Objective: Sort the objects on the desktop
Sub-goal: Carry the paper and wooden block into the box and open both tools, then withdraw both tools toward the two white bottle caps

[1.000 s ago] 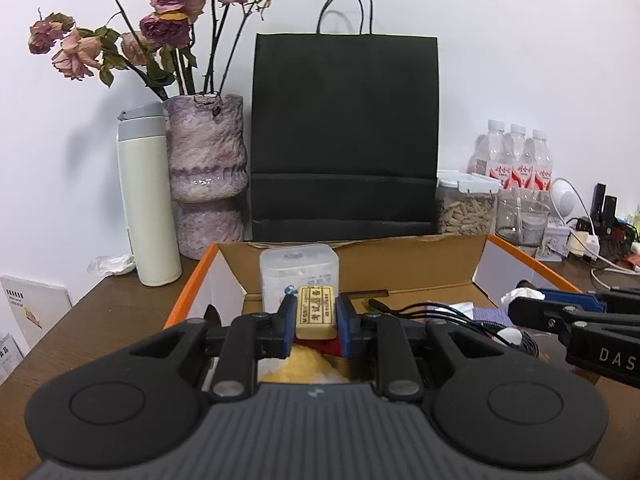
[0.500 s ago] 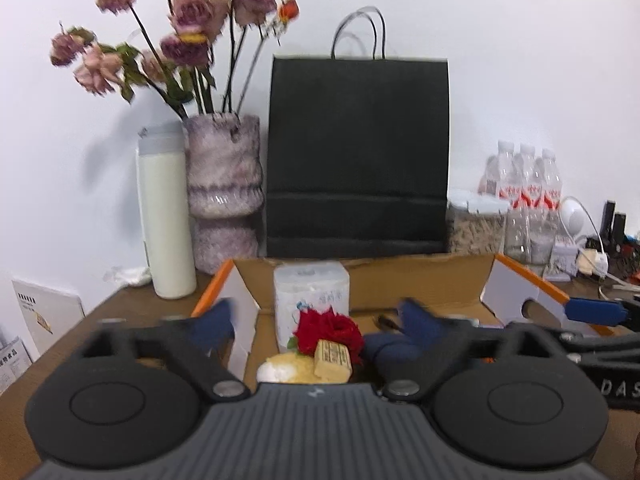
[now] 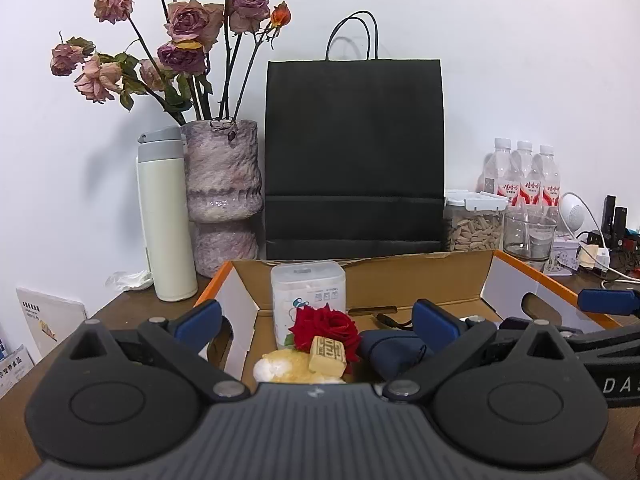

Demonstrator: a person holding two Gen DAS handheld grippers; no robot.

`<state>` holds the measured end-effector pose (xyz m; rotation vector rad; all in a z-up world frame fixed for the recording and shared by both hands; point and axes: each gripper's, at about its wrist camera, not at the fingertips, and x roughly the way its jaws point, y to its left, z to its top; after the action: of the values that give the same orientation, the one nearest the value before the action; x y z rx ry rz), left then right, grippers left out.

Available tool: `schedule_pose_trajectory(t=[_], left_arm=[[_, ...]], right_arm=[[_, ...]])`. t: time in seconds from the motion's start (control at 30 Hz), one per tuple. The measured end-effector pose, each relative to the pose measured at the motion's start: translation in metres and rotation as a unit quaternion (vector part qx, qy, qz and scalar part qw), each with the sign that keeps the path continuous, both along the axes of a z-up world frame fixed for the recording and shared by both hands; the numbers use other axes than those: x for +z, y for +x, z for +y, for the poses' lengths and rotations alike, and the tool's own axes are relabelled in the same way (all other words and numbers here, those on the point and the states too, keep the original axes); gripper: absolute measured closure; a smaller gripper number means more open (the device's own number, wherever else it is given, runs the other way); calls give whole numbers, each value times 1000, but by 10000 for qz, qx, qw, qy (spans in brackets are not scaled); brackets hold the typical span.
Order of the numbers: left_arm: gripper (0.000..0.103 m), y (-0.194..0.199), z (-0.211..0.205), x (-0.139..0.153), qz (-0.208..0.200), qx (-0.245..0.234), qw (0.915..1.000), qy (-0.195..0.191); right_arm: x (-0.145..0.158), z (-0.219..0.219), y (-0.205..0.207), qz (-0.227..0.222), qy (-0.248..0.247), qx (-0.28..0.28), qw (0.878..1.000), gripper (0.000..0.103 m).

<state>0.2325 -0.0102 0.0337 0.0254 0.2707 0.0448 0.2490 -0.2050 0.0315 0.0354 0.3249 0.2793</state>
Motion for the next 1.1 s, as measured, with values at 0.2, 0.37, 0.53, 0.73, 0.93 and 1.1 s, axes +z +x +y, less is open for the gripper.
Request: schedule_pose_trajectory(t=[0.2,0.37,0.53,0.73,0.93,1.1], left_arm=[[0,-8,-1,1,-95,21,10000,-21],[0,-21,0,2,-292,81,9995,55],[0,-32,4,1,-274,105,9996,52],[0,-46,9,-2,-149,199,9996,114],[0,-65,12,-5,24,248,9995,192],[0,-78,22,-10,414,295,9986,110]], right_arm=[[1,0,-3,-37,21,4,10000,0],[2,0,-10,-80,7,0,10000,0],[3,1,-20,-122,-89,33,9999,0],[3,-2,-39,-145,-182,30,9997,0],[2,-4,-64,-29,-380,172,9991,0],[-6,3,-82,276,-633,413,9968,1]])
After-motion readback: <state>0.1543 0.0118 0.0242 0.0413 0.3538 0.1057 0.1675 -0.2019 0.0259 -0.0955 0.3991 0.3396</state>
